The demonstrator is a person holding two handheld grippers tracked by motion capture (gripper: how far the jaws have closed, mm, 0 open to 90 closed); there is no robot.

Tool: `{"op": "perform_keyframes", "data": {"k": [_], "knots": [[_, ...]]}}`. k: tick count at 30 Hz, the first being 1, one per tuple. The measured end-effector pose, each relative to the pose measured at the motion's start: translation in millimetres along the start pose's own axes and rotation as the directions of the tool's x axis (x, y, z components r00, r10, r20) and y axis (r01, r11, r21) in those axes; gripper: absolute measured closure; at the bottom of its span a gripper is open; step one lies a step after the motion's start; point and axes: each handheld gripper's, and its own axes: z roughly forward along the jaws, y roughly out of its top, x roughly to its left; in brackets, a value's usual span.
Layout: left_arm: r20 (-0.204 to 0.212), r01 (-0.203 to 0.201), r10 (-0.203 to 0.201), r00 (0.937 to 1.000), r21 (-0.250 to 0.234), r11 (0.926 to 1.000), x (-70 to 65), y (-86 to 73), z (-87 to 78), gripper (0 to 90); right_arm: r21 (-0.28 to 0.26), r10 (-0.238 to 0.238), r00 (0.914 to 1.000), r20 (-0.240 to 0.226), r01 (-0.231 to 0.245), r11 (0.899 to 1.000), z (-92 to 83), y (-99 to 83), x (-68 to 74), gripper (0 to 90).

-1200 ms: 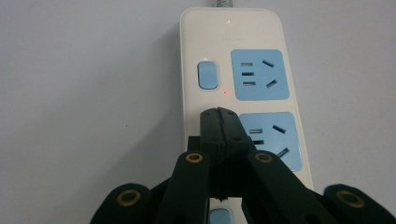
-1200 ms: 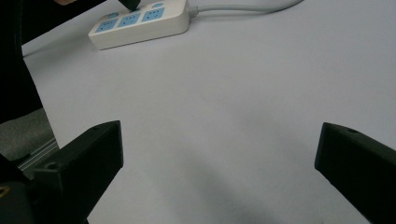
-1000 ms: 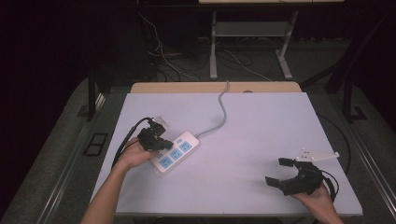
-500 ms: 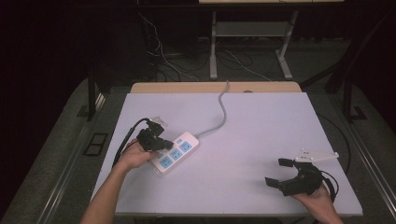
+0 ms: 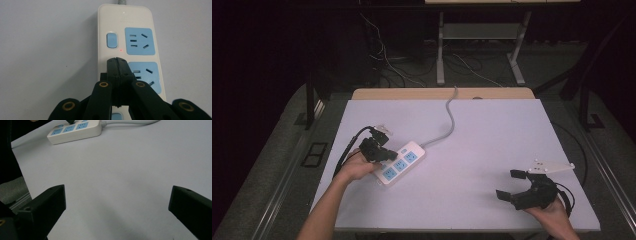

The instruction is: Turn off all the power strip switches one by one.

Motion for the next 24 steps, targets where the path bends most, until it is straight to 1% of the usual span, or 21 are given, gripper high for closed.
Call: {"op": "perform_keyframes", "data": {"k": [5,10,11,15,16,19,22,24], "knots": [[0.003,-0.006,0.006,1.0,0.0,1.0,0.3,-0.3,-0.3,89.5,0.0,0.003,1.0,0.005,-0.003,1.0,-0.6,-0.4,-0.9,0.9],[-0.014,-0.023,0.023,0.9996,0.004,0.9997,-1.5,-0.6,-1.1,89.5,-0.005,0.005,0.9999,0.01,-0.005,1.0,-1.4,-0.7,-1.2,1.0],[-0.016,-0.029,0.029,0.9994,0.012,0.9995,-2.6,-1.0,-1.9,89.4,-0.006,0.005,0.9999,0.011,-0.005,1.0,-1.4,-0.8,-1.2,0.9],[-0.025,-0.043,0.044,0.9987,0.018,0.9989,-3.9,-2.0,-4.1,89.4,-0.006,0.002,0.9999,0.011,-0.002,1.0,-1.4,-0.5,-1.0,1.0],[-0.051,-0.048,0.048,0.9976,0.009,0.9988,-3.7,-1.3,-8.5,89.4,-0.007,0.003,0.9999,0.011,-0.003,1.0,-1.4,-0.4,-1.0,0.9],[-0.05,-0.045,0.046,0.9977,0.011,0.9989,-2.8,-1.7,-9.9,89.4,-0.008,0.003,0.9999,0.012,-0.003,1.0,-1.2,-0.3,-1.3,0.9],[-0.037,-0.03,0.029,0.9989,-0.017,0.9994,-0.9,0.3,-14.4,89.3,-0.011,0.007,0.9999,0.015,-0.006,1.0,-1.8,-0.4,-1.4,1.0],[-0.039,-0.03,0.029,0.9988,-0.023,0.9993,-1.0,3.4,-16.7,89.3,-0.011,0.007,0.9999,0.015,-0.007,1.0,-1.8,-0.4,-1.6,1.0]]}}
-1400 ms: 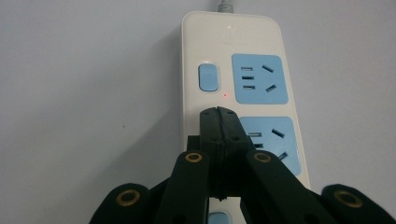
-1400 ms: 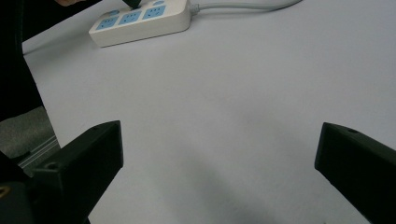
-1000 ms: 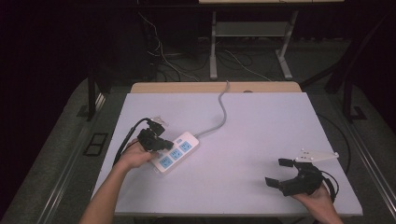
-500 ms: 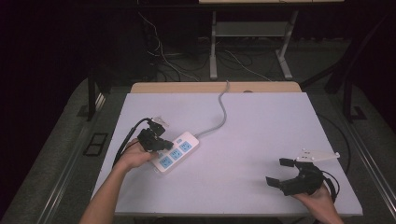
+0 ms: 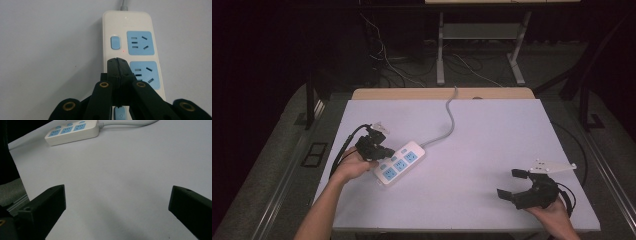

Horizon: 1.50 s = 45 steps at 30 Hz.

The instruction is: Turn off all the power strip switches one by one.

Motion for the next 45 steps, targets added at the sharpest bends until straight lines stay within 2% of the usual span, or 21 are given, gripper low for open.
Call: {"op": "perform_keyframes", "data": {"k": [11,25,45], "knots": [[0.001,-0.039,0.039,0.9992,-0.005,0.9992,-4.5,18.6,-4.6,89.3,-0.002,-0.002,1.0,0.002,0.002,1.0,-0.9,0.1,-0.2,0.9],[-0.017,-0.072,0.072,0.9972,0.007,0.9974,-9.0,31.4,-2.5,89.3,0.002,-0.002,1.0,-0.003,0.002,1.0,1.6,0.6,0.9,1.0],[-0.01,-0.064,0.064,0.9979,0.003,0.998,-6.0,33.3,22.5,89.2,0.004,-0.004,1.0,-0.003,0.004,1.0,1.8,0.8,0.3,1.0]]}}
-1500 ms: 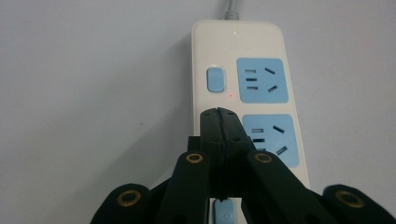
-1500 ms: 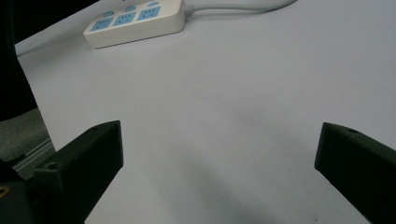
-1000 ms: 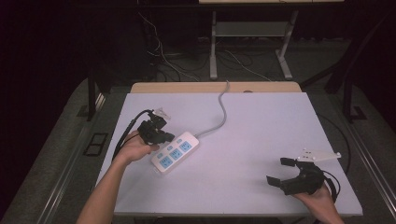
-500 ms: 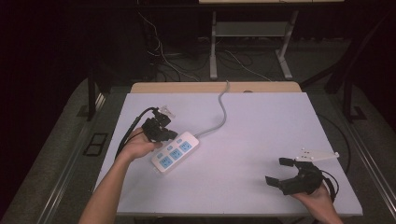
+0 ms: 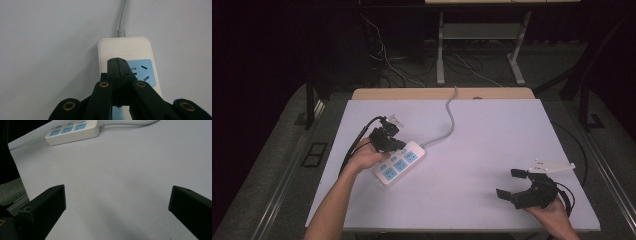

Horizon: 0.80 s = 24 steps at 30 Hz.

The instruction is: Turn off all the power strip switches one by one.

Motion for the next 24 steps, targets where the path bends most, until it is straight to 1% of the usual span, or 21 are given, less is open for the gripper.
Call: {"op": "perform_keyframes", "data": {"k": [1,5,7,16,24], "knots": [[0.001,-0.003,0.003,1.0,0.005,1.0,0.1,-0.2,1.4,89.2,0.0,0.0,1.0,0.0,0.0,1.0,0.0,0.0,0.0,1.0],[0.006,0.004,-0.004,1.0,0.006,1.0,-0.2,-2.0,6.8,89.2,-0.002,0.003,1.0,0.003,-0.003,1.0,-1.0,-0.5,-0.9,1.0],[0.007,-0.001,0.001,1.0,0.012,0.9999,0.4,-2.7,9.2,89.2,-0.001,0.002,1.0,0.004,-0.002,1.0,-1.7,-0.8,-1.0,0.9],[0.005,0.007,-0.008,1.0,0.021,0.9998,2.0,-4.3,13.6,89.2,-0.002,0.001,1.0,0.004,-0.001,1.0,-1.9,-0.8,-1.6,1.0],[0.026,0.016,-0.016,0.9995,0.012,0.9998,3.4,-4.8,15.7,89.2,-0.003,0.004,1.0,0.006,-0.004,1.0,-3.0,-1.1,-2.1,0.9]]}}
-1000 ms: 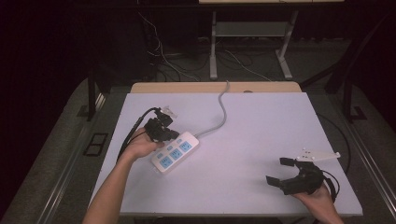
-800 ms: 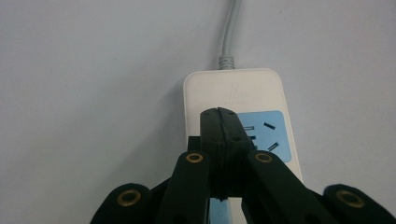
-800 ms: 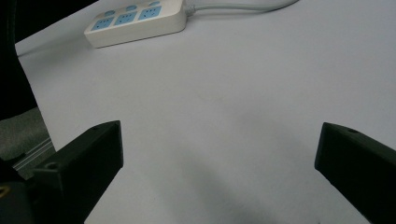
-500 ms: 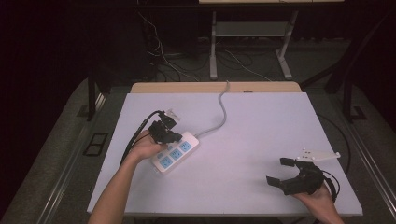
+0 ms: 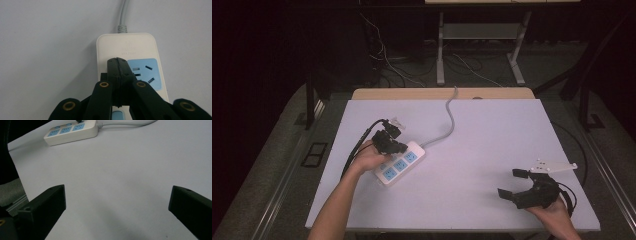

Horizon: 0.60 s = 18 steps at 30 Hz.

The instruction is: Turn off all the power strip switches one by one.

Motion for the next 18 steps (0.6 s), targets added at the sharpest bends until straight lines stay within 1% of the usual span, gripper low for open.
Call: {"op": "perform_keyframes", "data": {"k": [7,9,11,14,18], "knots": [[0.039,0.039,-0.038,0.9985,-0.003,0.9993,5.9,-1.5,0.0,89.3,-0.001,-0.006,1.0,-0.003,0.006,1.0,0.5,0.1,1.3,1.0],[0.053,0.055,-0.055,0.9971,0.0,0.9985,7.5,-1.6,0.1,89.4,0.002,-0.006,1.0,-0.002,0.006,1.0,0.7,0.0,1.3,1.0],[0.057,0.064,-0.064,0.9963,-0.001,0.9979,8.1,-1.8,0.2,89.4,0.003,-0.007,1.0,-0.002,0.007,1.0,0.7,0.0,1.0,0.9],[0.052,0.05,-0.05,0.9974,0.0,0.9987,7.4,-1.8,0.1,89.4,0.001,-0.006,1.0,-0.001,0.006,1.0,0.6,0.2,1.1,0.9],[0.047,0.048,-0.048,0.9978,-0.001,0.9989,6.7,-2.0,0.1,89.5,0.004,-0.007,1.0,-0.002,0.007,1.0,1.3,0.4,1.2,1.0]]}}
